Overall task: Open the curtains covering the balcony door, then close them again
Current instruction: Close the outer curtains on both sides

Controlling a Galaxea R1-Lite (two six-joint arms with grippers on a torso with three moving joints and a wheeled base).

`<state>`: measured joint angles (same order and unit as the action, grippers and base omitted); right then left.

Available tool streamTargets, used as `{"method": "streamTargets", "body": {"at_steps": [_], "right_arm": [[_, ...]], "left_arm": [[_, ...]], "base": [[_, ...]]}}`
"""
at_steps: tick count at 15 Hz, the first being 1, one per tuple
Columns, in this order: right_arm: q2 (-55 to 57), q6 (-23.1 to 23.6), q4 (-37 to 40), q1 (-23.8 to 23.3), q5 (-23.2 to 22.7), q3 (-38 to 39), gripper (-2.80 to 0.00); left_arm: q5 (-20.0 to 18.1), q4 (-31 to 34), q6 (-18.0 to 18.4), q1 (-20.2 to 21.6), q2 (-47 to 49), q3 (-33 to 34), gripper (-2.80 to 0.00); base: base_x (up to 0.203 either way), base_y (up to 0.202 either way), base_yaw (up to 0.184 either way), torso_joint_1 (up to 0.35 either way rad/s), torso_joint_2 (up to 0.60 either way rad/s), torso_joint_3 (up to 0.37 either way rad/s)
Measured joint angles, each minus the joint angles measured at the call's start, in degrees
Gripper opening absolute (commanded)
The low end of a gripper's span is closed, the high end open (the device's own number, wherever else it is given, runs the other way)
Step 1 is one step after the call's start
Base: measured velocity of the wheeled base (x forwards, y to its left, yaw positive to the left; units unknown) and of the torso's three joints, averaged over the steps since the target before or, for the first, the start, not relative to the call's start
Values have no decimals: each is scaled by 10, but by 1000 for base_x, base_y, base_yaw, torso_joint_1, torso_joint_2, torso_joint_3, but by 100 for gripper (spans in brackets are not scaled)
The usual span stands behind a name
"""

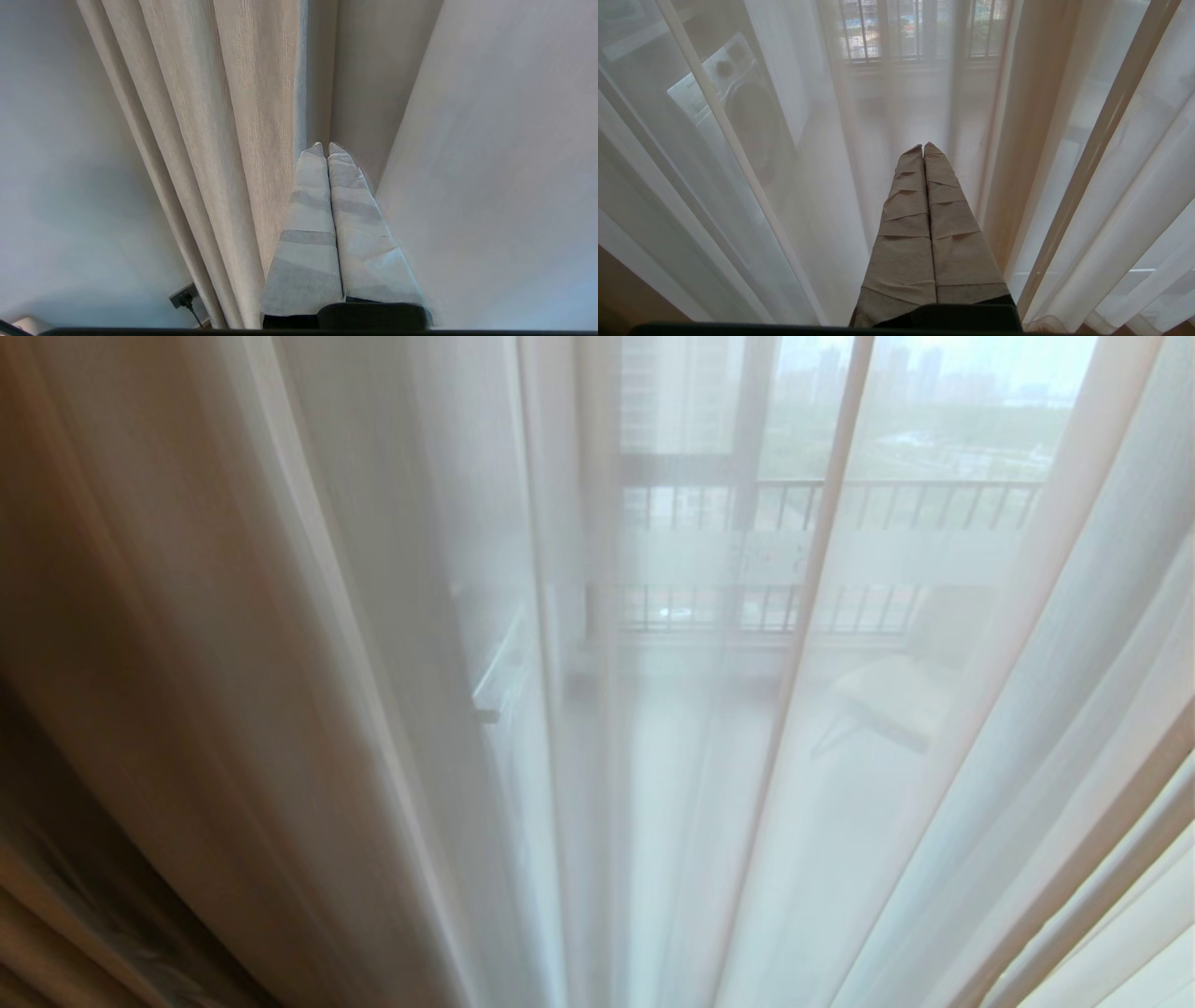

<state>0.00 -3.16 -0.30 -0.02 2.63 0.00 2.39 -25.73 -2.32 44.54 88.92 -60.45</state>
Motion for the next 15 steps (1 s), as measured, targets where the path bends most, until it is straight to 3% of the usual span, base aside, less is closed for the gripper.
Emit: {"method": "streamTargets", "body": {"at_steps": [8, 15], "right_arm": [[0, 0, 0, 0, 0, 0, -280], [0, 0, 0, 0, 0, 0, -280]], "left_arm": [[26, 0, -1, 11, 12, -9, 0], [31, -1, -1, 34, 102, -133, 0]], "base": [[0, 0, 0, 0, 0, 0], [0, 0, 0, 0, 0, 0]]}}
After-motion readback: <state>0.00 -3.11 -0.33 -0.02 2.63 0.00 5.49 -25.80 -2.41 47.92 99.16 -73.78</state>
